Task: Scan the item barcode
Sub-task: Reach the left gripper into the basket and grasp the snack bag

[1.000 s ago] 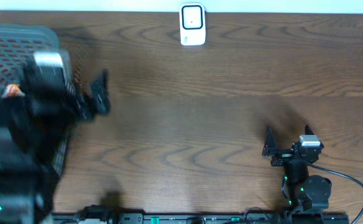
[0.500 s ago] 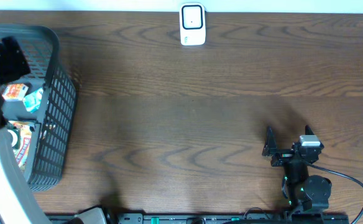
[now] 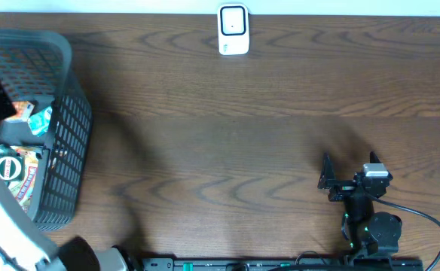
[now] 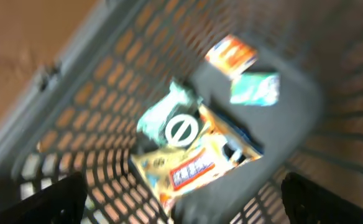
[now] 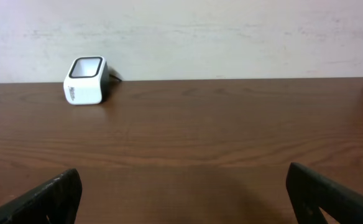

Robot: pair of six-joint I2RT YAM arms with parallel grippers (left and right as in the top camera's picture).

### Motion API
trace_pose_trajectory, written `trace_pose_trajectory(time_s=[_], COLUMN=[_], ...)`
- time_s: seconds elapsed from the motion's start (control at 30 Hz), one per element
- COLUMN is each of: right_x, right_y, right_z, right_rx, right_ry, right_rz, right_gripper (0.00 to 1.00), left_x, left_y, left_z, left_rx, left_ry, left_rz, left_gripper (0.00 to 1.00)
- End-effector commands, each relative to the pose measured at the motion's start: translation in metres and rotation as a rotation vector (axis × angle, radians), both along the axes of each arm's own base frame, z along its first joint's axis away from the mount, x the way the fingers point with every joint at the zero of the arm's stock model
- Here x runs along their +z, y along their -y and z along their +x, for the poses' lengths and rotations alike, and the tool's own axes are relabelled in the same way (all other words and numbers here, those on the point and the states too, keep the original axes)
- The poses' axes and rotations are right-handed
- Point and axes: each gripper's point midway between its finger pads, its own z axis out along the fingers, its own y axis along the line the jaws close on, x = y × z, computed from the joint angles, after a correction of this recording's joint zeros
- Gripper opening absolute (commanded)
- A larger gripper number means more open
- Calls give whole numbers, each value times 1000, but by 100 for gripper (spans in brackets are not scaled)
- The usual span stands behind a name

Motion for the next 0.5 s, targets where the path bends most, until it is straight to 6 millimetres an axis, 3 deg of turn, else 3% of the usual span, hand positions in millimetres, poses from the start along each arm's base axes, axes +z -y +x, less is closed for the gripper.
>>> trace_pose_trajectory(time_s=[0.0,0.13,0.47], right_x=[-1,-1,-1], right_y=[1,1,1], right_z=[0,0,0], right_rx=[-7,-6,-6], right_ry=[-4,-3,-4], right_rz=[6,6,6], right_gripper=[99,99,99], left_x=[-32,-58,-118], left_y=[-20,-10,-12], left_z=[-7,-8,-30], left_rx=[204,221,295], left_ry=[14,-13,-315], left_rz=[-136,-297,-402], left_gripper=[97,98,98])
